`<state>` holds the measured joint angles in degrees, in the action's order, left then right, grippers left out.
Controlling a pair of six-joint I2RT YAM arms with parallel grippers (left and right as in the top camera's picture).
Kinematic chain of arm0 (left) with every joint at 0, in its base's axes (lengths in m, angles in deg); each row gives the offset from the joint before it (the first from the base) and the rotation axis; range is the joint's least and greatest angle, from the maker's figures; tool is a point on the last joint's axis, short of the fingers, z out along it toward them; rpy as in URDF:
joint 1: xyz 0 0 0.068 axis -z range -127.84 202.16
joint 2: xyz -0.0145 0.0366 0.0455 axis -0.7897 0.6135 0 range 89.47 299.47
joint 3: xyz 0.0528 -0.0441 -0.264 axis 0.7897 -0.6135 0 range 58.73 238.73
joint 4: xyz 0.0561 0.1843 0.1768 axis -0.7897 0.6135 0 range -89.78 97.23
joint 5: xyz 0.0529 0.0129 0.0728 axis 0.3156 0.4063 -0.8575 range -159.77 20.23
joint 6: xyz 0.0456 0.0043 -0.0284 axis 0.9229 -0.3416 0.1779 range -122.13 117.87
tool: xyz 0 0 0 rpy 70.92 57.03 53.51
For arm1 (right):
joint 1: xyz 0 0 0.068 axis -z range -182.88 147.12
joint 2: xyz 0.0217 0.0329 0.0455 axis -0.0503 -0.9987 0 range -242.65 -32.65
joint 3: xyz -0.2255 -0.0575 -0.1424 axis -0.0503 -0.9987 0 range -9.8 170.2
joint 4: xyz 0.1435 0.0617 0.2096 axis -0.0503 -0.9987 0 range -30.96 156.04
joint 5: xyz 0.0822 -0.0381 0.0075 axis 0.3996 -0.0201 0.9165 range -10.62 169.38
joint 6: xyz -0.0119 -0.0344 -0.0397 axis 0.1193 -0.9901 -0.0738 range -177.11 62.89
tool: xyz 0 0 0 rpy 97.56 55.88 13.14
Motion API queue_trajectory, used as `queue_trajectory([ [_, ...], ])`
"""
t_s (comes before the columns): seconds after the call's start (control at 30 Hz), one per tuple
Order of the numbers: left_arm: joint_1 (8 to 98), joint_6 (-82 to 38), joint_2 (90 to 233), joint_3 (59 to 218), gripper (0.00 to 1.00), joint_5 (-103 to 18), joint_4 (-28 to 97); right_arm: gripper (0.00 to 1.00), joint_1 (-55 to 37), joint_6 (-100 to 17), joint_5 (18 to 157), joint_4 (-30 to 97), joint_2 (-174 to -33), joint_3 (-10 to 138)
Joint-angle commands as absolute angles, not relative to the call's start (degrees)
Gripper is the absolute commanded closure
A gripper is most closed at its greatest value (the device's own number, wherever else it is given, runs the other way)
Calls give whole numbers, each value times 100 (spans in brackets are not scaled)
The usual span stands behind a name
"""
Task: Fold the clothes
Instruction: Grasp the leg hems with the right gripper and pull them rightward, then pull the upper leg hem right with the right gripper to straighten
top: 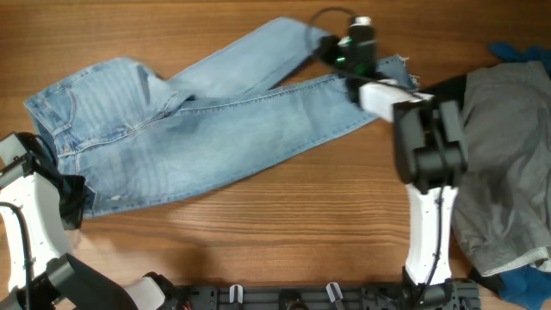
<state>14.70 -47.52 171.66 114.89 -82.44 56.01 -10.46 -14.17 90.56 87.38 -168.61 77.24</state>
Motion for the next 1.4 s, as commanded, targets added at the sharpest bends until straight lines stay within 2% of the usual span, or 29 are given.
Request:
queue_trajectory([
  [0.0, 1492, -4276, 17210, 11511, 96, -8482, 5355, 96, -335, -2125, 8992, 8550, -16138, 7812],
  [0.13, 1492, -4177, 17210, 11511, 96, -8482, 5147, 95, 143, -2267, 8997, 8096, -15871, 7812],
  [0.17, 1492, -4105, 17210, 11511, 96, -8482, 5055, 91, 218, -2267, 9023, 7941, -15834, 7812],
  [0.23, 1492, -3956, 17210, 11511, 96, -8478, 4845, 67, 329, -2414, 9130, 7587, -15797, 7812],
  [0.3, 1492, -3827, 17210, 11511, 96, -8434, 4574, 7, 390, -2659, 9281, 7213, -15784, 7812],
  [0.33, 1492, -3819, 17210, 11511, 96, -8417, 4467, 0, 410, -2733, 9300, 7034, -15764, 7812],
  [0.5, 1492, -3406, 17210, 11586, 96, -8412, 3790, 1, 541, -2980, 9276, 5716, -15390, 7812],
  [0.63, 1492, -3233, 17210, 11955, 96, -8414, 3706, 0, 611, -3164, 8865, 4144, -14649, 7812],
  [0.77, 1492, -3235, 17210, 12274, 96, -8115, 3870, 0, 615, -3144, 8275, 2466, -13976, 7809],
  [0.93, 1508, -3259, 17217, 12272, 96, -7575, 4600, 0, 615, -2991, 8282, 739, -13753, 7790],
  [1.2, 1510, -3261, 17217, 12270, 96, -7560, 4939, 0, 611, -3109, 9381, 490, -13756, 7036],
  [1.37, 1514, -3259, 17221, 12270, 96, -7514, 4994, 0, 605, -3011, 9235, 734, -13756, 6727],
])
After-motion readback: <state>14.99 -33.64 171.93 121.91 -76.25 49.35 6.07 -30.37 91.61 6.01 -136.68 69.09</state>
